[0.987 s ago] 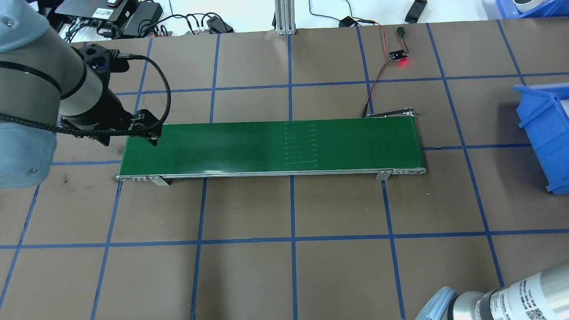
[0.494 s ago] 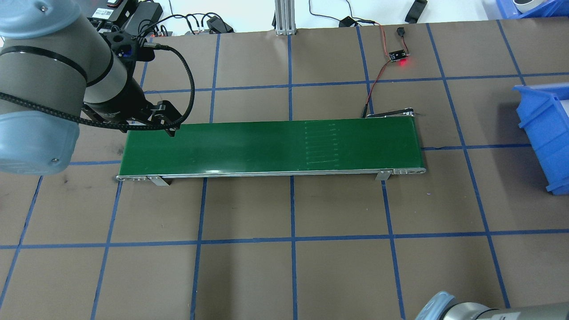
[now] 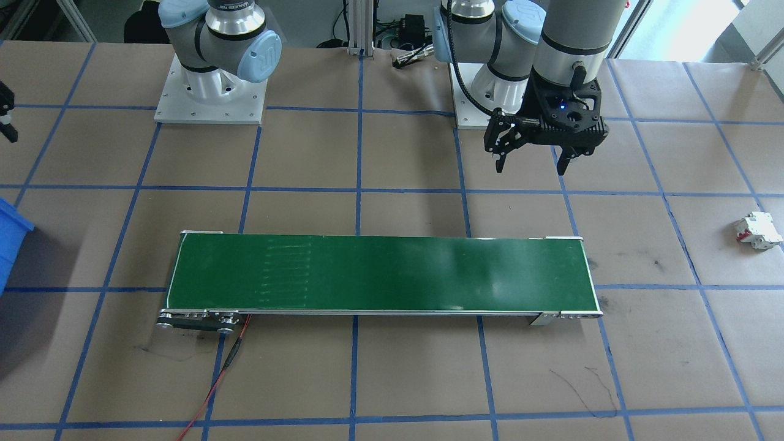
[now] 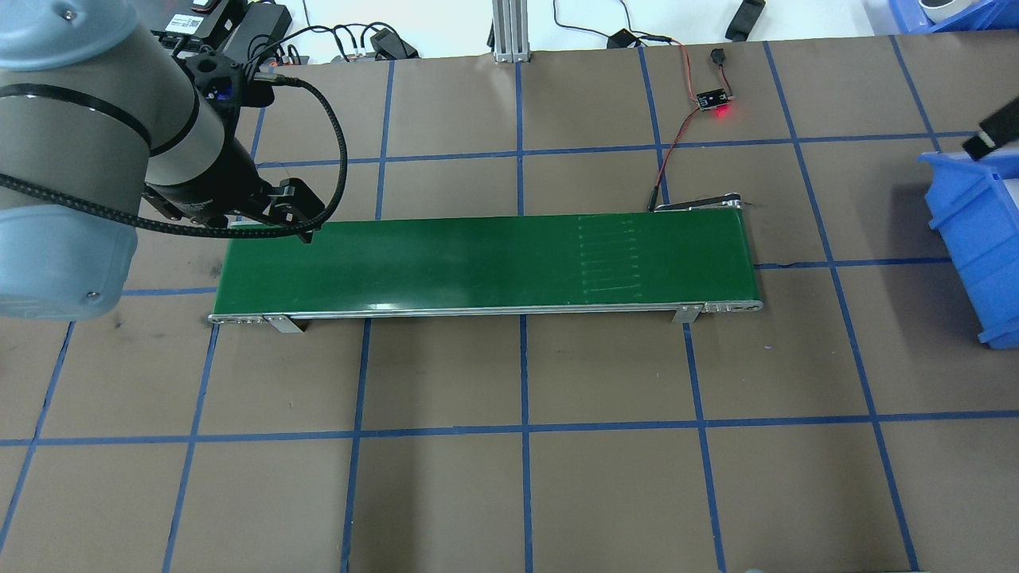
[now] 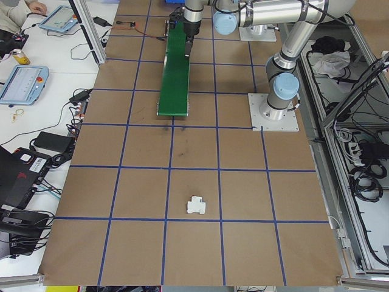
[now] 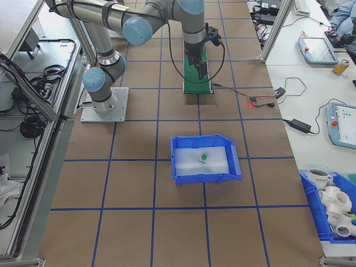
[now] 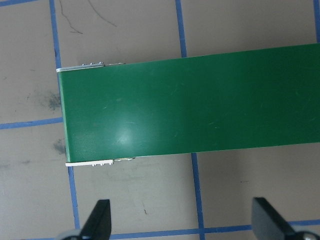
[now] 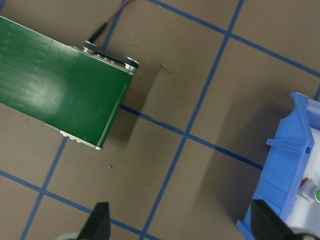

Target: Move button from left to right

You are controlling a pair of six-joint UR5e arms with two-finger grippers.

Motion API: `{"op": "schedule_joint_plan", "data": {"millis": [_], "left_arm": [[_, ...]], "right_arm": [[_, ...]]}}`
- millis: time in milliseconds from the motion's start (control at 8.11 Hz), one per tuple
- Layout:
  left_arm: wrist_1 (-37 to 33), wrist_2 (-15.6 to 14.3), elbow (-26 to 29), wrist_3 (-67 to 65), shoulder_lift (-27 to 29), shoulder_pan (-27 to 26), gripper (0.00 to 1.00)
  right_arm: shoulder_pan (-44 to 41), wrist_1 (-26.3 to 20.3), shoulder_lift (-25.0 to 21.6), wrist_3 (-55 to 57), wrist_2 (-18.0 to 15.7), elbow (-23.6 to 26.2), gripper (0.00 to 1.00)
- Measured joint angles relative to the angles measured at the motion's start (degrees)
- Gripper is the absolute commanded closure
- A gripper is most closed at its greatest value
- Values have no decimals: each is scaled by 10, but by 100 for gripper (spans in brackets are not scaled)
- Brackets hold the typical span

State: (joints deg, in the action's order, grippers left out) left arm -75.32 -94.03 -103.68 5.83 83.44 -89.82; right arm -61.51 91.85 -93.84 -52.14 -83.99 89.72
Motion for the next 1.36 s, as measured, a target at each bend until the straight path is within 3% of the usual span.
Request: {"op": "schedule_joint_plan", "data": {"millis": [247, 740, 1357], "left_arm": [[3, 1, -1, -1, 0, 0, 0], [14, 0, 0, 1, -3, 0, 0], [15, 0, 4, 4, -5, 0, 0]], "right_arm": [[-115, -26, -2, 146, -6, -38, 0], [-313, -66, 1, 528, -9, -42, 0], [-350, -67, 4, 581, -11, -35, 0]]}}
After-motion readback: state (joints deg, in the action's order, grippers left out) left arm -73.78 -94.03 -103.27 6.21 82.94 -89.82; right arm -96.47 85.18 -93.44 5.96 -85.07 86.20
